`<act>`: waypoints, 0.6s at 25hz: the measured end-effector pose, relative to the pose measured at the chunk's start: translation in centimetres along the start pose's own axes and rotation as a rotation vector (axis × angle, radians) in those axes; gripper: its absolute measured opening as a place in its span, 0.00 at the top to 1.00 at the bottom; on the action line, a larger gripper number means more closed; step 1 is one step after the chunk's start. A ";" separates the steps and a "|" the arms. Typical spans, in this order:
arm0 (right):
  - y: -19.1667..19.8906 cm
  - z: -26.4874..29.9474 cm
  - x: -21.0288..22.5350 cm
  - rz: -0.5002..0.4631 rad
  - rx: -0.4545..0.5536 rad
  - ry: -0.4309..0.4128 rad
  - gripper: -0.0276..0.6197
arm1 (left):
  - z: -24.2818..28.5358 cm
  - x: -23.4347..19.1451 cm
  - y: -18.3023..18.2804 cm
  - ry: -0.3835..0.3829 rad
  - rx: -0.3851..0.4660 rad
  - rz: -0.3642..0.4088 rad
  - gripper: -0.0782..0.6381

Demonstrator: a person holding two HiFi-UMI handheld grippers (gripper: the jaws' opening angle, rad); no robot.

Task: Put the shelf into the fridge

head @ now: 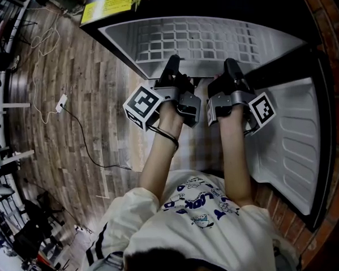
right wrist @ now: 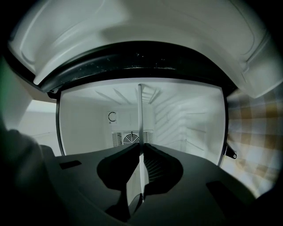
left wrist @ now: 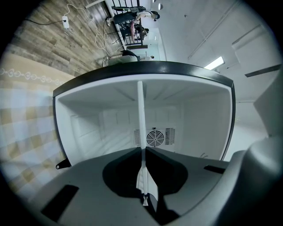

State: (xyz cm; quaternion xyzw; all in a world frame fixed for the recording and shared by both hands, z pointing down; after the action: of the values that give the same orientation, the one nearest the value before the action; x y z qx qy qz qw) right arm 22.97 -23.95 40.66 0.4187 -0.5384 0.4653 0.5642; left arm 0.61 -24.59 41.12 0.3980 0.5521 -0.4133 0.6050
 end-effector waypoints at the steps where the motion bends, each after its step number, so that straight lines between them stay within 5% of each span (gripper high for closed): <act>1: 0.0 -0.1 0.0 0.001 0.000 -0.002 0.88 | -0.1 0.0 0.0 0.001 0.000 0.001 0.84; 15: 0.0 -0.1 0.3 0.006 0.002 -0.015 0.88 | 0.1 -0.2 0.1 0.008 0.010 0.005 0.84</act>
State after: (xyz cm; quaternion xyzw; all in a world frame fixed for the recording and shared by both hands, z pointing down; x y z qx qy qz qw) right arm 23.01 -23.86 40.97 0.4213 -0.5433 0.4643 0.5584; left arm 0.69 -24.65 41.36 0.4039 0.5513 -0.4131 0.6019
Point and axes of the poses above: the fingertips, and each gripper's own axes: z forward along the fingers, x to its right, y out of its underside, the point moved 9 cm from there along -z, backward along the fingers
